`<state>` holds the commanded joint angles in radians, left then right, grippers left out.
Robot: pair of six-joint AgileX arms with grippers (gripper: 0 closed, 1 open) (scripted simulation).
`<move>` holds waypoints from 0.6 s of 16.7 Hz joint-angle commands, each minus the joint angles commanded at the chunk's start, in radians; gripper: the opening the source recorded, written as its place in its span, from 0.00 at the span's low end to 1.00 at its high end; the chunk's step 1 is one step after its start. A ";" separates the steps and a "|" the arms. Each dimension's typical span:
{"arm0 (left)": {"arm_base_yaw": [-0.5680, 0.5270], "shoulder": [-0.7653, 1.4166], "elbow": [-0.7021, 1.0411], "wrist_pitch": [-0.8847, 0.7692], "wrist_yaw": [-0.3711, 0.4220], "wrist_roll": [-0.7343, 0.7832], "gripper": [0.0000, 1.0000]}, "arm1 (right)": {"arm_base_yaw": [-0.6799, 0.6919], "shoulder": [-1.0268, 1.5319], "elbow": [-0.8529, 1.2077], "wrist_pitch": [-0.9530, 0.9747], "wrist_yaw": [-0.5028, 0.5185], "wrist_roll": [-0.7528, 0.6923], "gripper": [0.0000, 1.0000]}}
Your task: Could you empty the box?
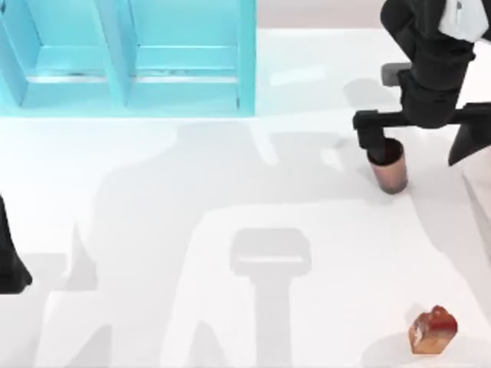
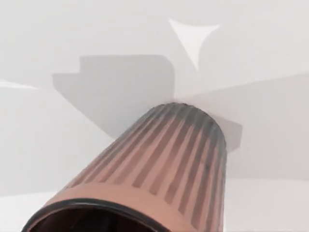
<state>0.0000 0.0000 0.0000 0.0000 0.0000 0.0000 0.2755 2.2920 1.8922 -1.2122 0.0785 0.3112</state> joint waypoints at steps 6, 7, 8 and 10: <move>0.000 0.000 0.000 0.000 0.000 0.000 1.00 | 0.002 0.011 0.149 -0.142 -0.001 -0.002 1.00; 0.000 0.000 0.000 0.000 0.000 0.000 1.00 | 0.002 0.014 0.179 -0.172 0.001 -0.003 1.00; 0.000 0.000 0.000 0.000 0.000 0.000 1.00 | 0.003 0.017 0.211 -0.201 0.002 -0.003 1.00; 0.000 0.000 0.000 0.000 0.000 0.000 1.00 | 0.002 0.019 0.273 -0.260 0.002 -0.004 1.00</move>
<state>0.0000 0.0000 0.0000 0.0000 0.0000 0.0000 0.2772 2.3107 2.1655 -1.4718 0.0808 0.3075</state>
